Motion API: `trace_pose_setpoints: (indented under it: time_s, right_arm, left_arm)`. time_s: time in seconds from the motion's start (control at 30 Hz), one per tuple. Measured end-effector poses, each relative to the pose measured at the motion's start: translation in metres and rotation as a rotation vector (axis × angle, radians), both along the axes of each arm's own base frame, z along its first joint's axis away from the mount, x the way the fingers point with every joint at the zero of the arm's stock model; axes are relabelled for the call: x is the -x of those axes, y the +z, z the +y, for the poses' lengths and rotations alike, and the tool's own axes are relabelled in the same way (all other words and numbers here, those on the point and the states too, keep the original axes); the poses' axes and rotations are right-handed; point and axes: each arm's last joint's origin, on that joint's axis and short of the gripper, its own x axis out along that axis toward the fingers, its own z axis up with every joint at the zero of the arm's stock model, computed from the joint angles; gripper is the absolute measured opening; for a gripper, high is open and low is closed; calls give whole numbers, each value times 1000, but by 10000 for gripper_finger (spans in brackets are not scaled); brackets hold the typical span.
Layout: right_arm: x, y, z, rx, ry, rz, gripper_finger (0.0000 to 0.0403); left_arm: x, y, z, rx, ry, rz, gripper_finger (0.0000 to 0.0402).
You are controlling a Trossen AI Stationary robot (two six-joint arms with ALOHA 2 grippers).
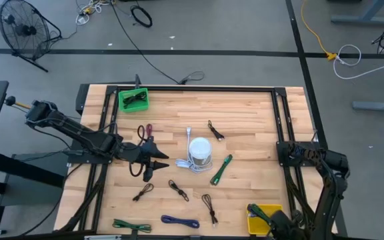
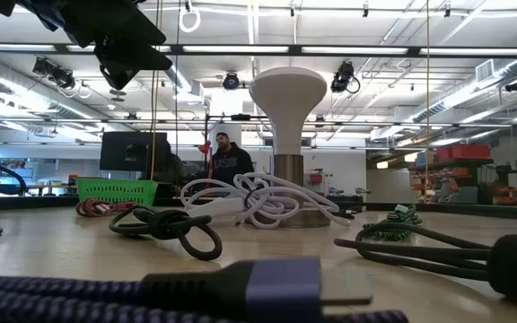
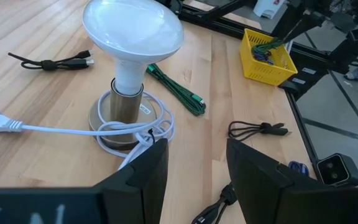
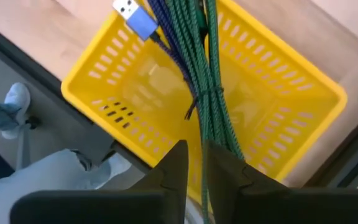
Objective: Pick & Place USB Port
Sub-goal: Put the green black charger cable into the yellow basket
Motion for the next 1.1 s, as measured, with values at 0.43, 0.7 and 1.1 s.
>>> trace_pose_setpoints:
  time_s: [0.43,0.7,1.1]
  right_arm:
    - [-8,0,-4,17,5,0,66]
    - [-11,-16,1,53,1,13,66]
    - [-31,-17,-8,132,44,-85,66]
  left_arm:
    - [5,0,-13,-12,-48,-3,169]
    - [8,0,-18,-22,-46,-9,169]
    - [11,0,-25,-9,-56,-12,169]
